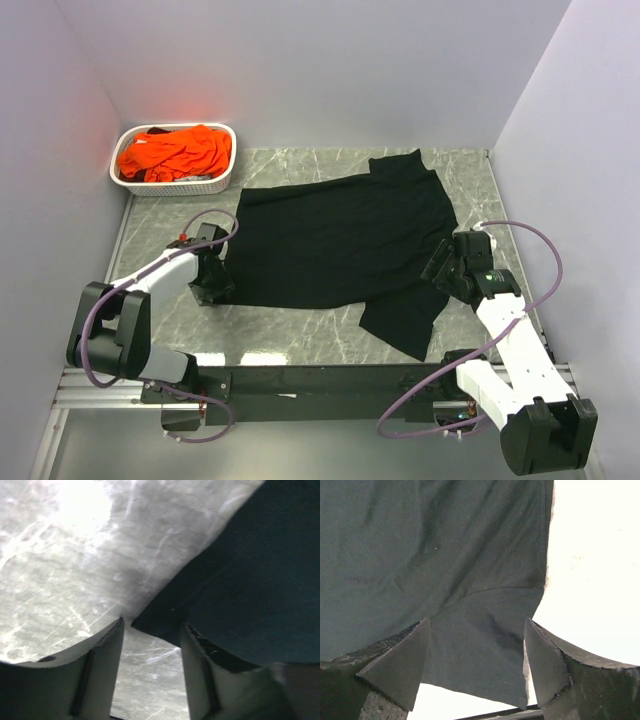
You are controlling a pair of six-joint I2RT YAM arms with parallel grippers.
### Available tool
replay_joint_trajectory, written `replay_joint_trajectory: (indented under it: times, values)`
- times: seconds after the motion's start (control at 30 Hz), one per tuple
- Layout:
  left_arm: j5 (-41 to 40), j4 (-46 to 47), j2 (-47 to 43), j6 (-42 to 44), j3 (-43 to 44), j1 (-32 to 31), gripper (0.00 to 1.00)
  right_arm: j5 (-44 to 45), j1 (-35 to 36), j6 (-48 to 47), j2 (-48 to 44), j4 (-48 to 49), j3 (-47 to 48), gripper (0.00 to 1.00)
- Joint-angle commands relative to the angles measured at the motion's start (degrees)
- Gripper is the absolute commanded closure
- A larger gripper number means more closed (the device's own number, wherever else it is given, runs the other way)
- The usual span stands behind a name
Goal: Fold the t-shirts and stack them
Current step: Flatten the tshirt out
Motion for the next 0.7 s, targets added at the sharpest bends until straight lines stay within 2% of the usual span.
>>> replay_joint_trajectory:
  times: [0.0,0.2,0.23,0.3,0.33,0.37,0.67]
  values:
    - [-1.15,2.00,2.21,0.50,-0.36,-0.14,0.49,0.61,0.39,-0.97,-0.49,0.32,-0.02,0.19]
    - [-0.01,2.88,3.45,0.76,-0.89,-0.14,0.70,1.48,0.47,-0.70,-0.14,-0.03,-0.02,0.20]
    - [0.17,2.97,3.45,0.85,-0.98,-0.14,0.78,1.58,0.56,-0.53,-0.05,-0.12,0.06,0.20]
    - [0.52,2.97,3.10,0.94,-0.98,-0.14,0.87,1.66,0.56,-0.44,0.30,-0.38,0.15,0.20]
    - [0.61,2.88,2.83,0.94,-0.98,-0.06,0.97,1.84,0.65,-0.35,0.56,-0.82,0.32,0.20]
    - [0.61,2.79,2.40,0.94,-0.89,-0.14,0.99,1.75,0.65,-0.35,0.74,-1.17,0.67,0.21]
    - [1.31,1.91,-1.20,1.99,1.13,-0.06,0.99,0.61,1.09,1.23,4.51,-6.71,2.00,0.24]
